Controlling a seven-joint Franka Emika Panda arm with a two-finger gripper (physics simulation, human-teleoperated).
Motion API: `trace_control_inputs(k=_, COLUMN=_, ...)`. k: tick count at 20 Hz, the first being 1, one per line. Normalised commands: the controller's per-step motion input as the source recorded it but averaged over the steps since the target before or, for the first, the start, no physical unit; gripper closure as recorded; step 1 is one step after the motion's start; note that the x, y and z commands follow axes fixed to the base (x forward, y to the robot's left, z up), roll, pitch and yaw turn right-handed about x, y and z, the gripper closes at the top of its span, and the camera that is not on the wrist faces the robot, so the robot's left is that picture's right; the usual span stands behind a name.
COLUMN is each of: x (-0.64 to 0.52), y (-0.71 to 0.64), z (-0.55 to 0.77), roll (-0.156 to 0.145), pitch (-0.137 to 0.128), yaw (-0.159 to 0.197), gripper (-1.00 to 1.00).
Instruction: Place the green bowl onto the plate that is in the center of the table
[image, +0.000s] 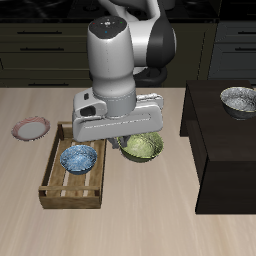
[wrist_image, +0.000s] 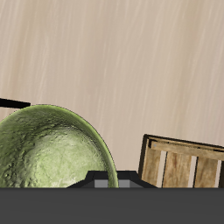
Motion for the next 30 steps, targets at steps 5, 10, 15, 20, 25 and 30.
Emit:
trace_control_inputs(k=5, x=-0.32, y=-0.06, z=0.11, roll=0.003, pitch=-0.012, yaw=-0.022, gripper=1.0)
trace_control_inputs(k=10, x=-0.44, y=0.11, z=0.02, roll=0.032, pitch=0.004, yaw=-0.02, gripper=1.0)
trace_control_inputs(k=15, x=-0.37, y=0.06, z=0.01, roll=-0.02, pitch=-0.018, yaw=-0.034, gripper=1.0)
trace_control_inputs(k=20, x=-0.39, y=0.05, z=0.14, roll=0.001, pitch=-0.078, yaw=0.006, gripper=1.0)
trace_control_inputs(k=25, x=-0.31, y=0.0, z=0.09, roll=-0.002, pitch=-0.057, yaw=0.014, gripper=1.0)
trace_control_inputs(k=30, x=-0.21, y=-0.1, z=0.08, roll=-0.013, pitch=-0.042, yaw=-0.01, gripper=1.0)
